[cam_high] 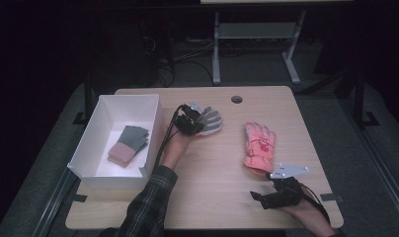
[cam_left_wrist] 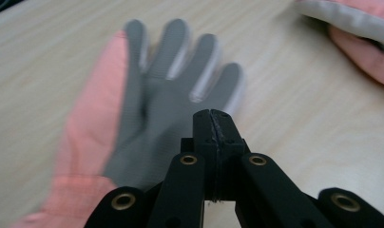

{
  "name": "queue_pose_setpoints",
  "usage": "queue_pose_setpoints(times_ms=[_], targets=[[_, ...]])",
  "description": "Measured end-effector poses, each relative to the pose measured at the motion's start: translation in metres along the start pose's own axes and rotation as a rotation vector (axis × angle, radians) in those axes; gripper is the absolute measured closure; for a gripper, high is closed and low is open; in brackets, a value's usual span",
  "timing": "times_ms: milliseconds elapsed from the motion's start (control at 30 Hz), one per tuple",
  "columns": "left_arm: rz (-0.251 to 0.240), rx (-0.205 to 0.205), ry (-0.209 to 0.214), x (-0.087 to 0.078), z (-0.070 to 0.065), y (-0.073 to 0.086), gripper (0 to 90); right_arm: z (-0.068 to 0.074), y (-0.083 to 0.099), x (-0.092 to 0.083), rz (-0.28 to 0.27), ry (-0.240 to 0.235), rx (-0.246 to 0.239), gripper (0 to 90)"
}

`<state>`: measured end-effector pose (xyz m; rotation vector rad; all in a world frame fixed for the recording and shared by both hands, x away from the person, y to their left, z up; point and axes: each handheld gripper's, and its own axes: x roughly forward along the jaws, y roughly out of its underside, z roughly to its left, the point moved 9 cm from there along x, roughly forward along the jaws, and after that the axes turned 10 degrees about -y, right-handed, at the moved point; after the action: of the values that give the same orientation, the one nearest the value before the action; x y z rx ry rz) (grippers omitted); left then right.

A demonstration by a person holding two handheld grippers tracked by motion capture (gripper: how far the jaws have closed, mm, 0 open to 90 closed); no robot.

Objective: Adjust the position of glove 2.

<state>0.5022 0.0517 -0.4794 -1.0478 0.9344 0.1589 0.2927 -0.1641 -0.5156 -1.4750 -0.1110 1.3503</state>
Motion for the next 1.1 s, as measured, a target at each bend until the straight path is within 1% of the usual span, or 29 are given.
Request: queue_pose_setpoints(times_ms=[33,133,167,300,333,367,467,533,567,600,633,667,700,733,767,800,867,900,1000,1033,1067,1100], targets=[[-0.003,-0.01,-0.001,0.002,0.003,-0.001,89.6,0.0,0.0,0.0,0.001,0.0,0.0,12.3],[-0.001,-0.019,-0.027,0.008,0.013,-0.002,89.6,0.0,0.0,0.0,0.001,0.001,-0.001,12.2],[0.006,-0.018,-0.049,0.012,0.018,-0.001,89.6,0.0,0.0,0.0,0.0,0.0,0.002,12.3],[0.021,-0.033,-0.056,0.018,0.024,0.001,89.6,0.0,0.001,0.0,0.004,0.0,0.005,12.2],[0.029,-0.038,-0.052,0.021,0.024,0.003,89.6,0.0,0.0,0.001,0.004,-0.002,-0.006,12.2],[0.036,-0.046,-0.038,0.022,0.023,0.004,89.6,0.0,0.0,0.001,0.004,-0.002,-0.006,12.2],[0.064,-0.033,-0.02,0.025,0.019,0.008,89.7,0.0,0.001,0.001,0.005,-0.003,0.002,12.3],[0.069,-0.038,0.008,0.025,0.013,0.011,89.7,-0.001,0.001,0.001,0.006,-0.001,0.001,12.3],[0.069,-0.038,0.008,0.025,0.013,0.011,89.7,-0.001,0.001,0.001,0.006,-0.001,0.001,12.3],[0.073,-0.045,0.031,0.025,0.007,0.011,89.7,0.0,0.001,0.001,0.006,-0.003,-0.003,12.3],[0.071,-0.043,0.044,0.024,0.004,0.011,89.8,0.0,0.001,0.001,0.006,-0.003,-0.005,12.3],[0.071,-0.043,0.044,0.024,0.004,0.011,89.8,0.0,0.001,0.001,0.006,-0.003,-0.005,12.3],[0.072,-0.038,0.057,0.023,0.0,0.011,89.8,0.0,0.001,0.001,0.006,-0.003,-0.005,12.3],[0.073,-0.031,0.087,0.02,-0.01,0.01,89.7,0.0,0.0,0.001,0.007,-0.002,-0.005,12.3],[0.073,-0.031,0.087,0.02,-0.01,0.01,89.7,0.0,0.0,0.001,0.007,-0.002,-0.005,12.3],[0.064,-0.034,0.104,0.019,-0.015,0.008,89.7,0.0,0.0,0.001,0.006,-0.002,-0.006,12.2],[0.064,-0.017,0.135,0.017,-0.027,0.008,89.7,0.0,0.0,0.001,0.007,-0.002,-0.005,12.2],[0.069,0.005,0.147,0.015,-0.032,0.008,89.7,0.0,0.0,0.001,0.007,-0.003,-0.004,12.3],[0.065,0.013,0.199,0.012,-0.051,0.008,89.8,0.0,0.001,0.001,0.007,-0.002,-0.004,12.2],[0.064,0.022,0.213,0.01,-0.056,0.008,89.8,0.0,0.0,0.001,0.006,-0.003,-0.006,12.3],[0.062,0.03,0.235,0.008,-0.067,0.008,89.7,0.0,0.0,0.001,0.006,-0.002,-0.005,12.2],[0.062,0.03,0.235,0.008,-0.067,0.008,89.8,0.0,0.0,0.001,0.006,-0.002,-0.005,12.2]])
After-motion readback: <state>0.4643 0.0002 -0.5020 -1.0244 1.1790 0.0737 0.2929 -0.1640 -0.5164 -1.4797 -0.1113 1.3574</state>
